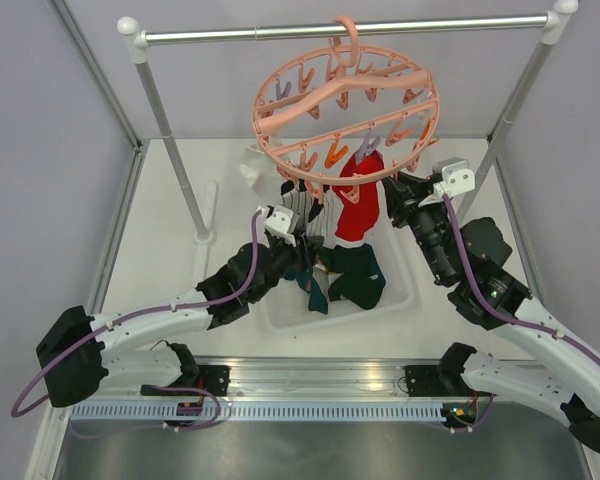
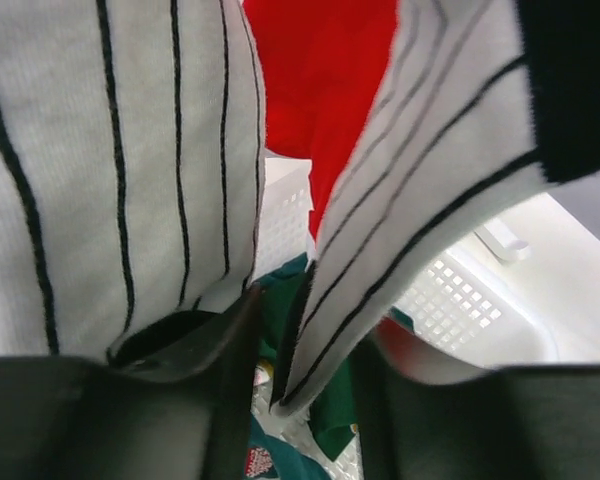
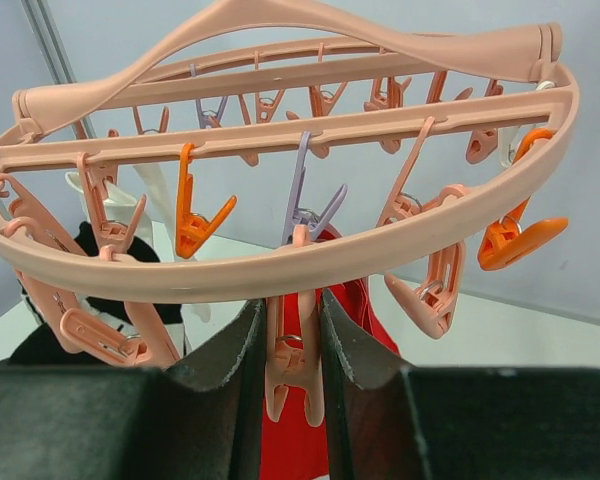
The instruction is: Remove the socks clipped to the hanger
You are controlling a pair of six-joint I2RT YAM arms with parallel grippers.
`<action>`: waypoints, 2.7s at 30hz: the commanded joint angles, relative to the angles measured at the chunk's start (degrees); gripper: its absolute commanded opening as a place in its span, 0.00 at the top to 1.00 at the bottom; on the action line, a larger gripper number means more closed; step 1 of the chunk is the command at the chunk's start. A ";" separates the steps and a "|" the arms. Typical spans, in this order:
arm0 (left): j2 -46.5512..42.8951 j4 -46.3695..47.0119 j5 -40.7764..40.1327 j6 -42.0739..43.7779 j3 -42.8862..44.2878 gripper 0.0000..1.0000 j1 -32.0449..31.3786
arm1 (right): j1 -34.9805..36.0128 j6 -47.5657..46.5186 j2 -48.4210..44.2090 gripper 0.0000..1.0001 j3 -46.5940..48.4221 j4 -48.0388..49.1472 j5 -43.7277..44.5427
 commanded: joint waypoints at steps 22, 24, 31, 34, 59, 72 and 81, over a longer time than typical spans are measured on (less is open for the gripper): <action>4.68 -0.85 10.39 -0.42 7.64 0.98 -1.12 | -0.07 8.75 -4.74 0.50 -0.32 -3.87 -6.02; 5.56 -1.02 10.56 -0.51 8.43 0.98 -1.30 | -0.07 9.55 -5.97 0.45 -0.67 -4.48 -6.63; 8.99 -3.13 9.33 -1.21 11.59 0.98 -1.83 | -0.07 11.48 -8.96 0.34 -1.99 -6.68 -8.48; 9.78 -3.92 8.80 -1.56 12.73 0.98 -1.92 | -0.07 11.83 -9.93 0.34 -2.52 -7.47 -9.01; 11.89 -7.09 8.19 -4.11 15.64 0.98 -2.44 | 0.02 13.94 -4.75 0.32 -9.37 -6.33 -15.78; 8.82 -7.18 8.28 -4.37 13.71 0.98 -3.06 | -4.19 17.98 -4.30 0.30 -16.14 -2.47 -18.93; 7.76 -7.18 8.28 -4.46 12.39 0.98 -3.24 | -20.35 27.99 -3.69 0.29 -20.45 7.27 -47.11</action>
